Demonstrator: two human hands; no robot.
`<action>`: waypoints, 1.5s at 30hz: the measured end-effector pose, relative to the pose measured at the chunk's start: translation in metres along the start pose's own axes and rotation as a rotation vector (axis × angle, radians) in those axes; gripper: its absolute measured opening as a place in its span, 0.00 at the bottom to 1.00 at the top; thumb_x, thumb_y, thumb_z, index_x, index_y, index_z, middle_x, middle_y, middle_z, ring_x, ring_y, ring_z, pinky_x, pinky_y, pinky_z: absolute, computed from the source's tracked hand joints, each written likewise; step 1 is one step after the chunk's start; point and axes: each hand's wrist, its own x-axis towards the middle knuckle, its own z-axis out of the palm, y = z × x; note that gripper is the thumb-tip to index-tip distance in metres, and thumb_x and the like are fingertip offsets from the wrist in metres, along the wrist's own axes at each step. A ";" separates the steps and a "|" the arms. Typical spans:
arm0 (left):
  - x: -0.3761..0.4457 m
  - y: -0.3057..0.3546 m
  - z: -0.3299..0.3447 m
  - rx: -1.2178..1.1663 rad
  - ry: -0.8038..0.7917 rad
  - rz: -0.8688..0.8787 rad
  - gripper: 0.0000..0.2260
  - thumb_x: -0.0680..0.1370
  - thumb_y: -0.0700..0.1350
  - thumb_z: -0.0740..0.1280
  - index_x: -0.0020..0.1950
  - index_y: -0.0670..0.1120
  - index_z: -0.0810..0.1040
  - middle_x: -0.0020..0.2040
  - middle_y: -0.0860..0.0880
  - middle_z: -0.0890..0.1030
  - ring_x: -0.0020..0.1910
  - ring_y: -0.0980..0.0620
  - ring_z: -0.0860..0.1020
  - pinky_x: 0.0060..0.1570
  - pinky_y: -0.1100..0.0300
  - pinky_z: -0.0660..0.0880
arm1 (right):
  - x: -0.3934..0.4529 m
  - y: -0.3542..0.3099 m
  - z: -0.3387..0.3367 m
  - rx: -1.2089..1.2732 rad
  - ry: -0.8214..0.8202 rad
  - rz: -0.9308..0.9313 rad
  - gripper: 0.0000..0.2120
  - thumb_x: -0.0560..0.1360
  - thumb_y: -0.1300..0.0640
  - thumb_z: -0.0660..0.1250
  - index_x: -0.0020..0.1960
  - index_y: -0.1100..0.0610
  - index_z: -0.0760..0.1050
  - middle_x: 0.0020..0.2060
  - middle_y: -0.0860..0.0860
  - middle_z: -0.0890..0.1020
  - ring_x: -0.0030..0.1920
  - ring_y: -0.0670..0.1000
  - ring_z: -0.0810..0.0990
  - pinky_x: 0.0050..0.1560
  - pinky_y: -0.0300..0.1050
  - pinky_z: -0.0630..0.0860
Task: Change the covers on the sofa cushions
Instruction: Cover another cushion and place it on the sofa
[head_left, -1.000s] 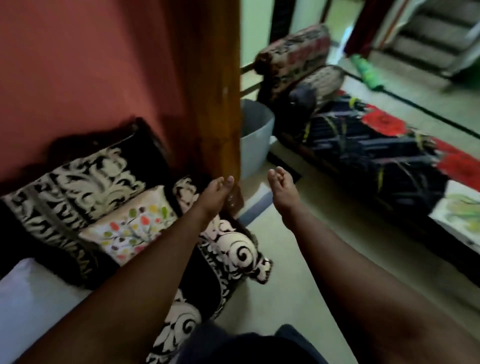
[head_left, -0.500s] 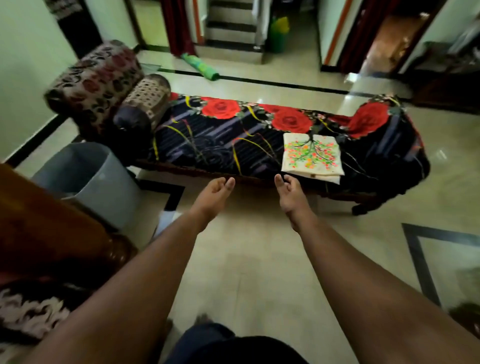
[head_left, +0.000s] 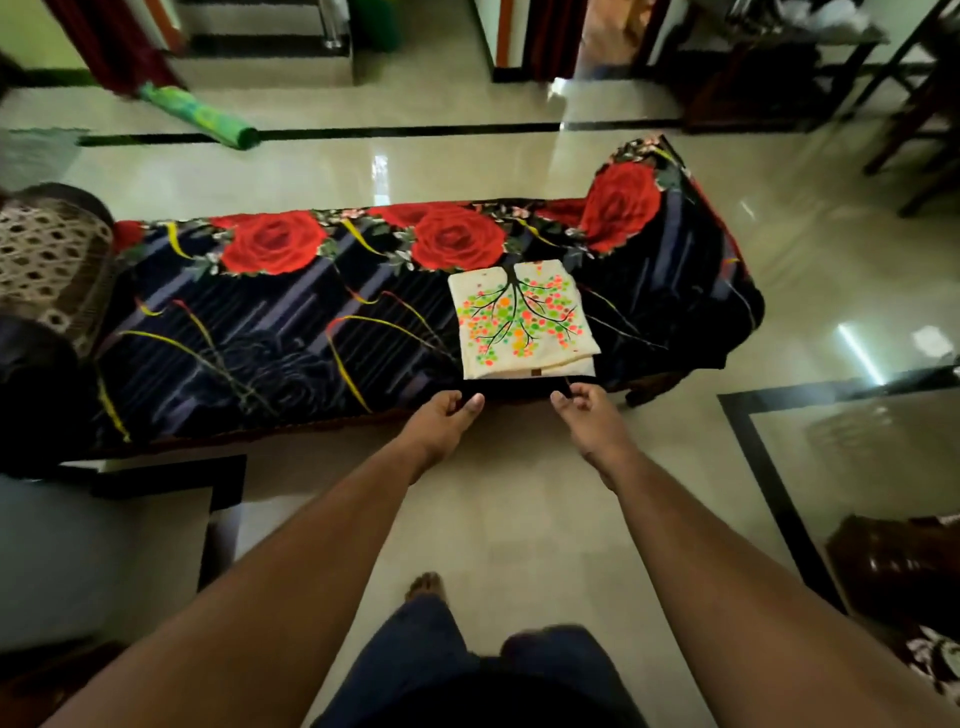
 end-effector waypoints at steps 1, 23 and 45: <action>0.026 0.007 0.000 0.028 -0.021 -0.014 0.32 0.79 0.65 0.63 0.76 0.46 0.69 0.71 0.48 0.74 0.68 0.48 0.73 0.64 0.58 0.68 | 0.024 -0.005 -0.003 -0.029 -0.002 0.009 0.27 0.78 0.39 0.68 0.72 0.51 0.70 0.68 0.54 0.75 0.65 0.52 0.76 0.64 0.52 0.74; 0.443 -0.051 0.203 0.098 0.003 -0.458 0.27 0.81 0.60 0.65 0.75 0.47 0.69 0.73 0.46 0.72 0.71 0.48 0.70 0.59 0.60 0.66 | 0.539 0.160 0.120 -1.152 -0.541 -0.468 0.34 0.72 0.38 0.73 0.72 0.50 0.67 0.62 0.54 0.74 0.62 0.59 0.74 0.55 0.54 0.73; -0.021 -0.024 0.104 0.275 0.767 -0.321 0.19 0.72 0.54 0.75 0.60 0.48 0.79 0.61 0.47 0.80 0.62 0.43 0.76 0.63 0.46 0.72 | 0.102 -0.046 0.087 -0.424 -1.499 -0.594 0.05 0.79 0.53 0.70 0.50 0.54 0.78 0.42 0.48 0.82 0.43 0.42 0.79 0.45 0.38 0.75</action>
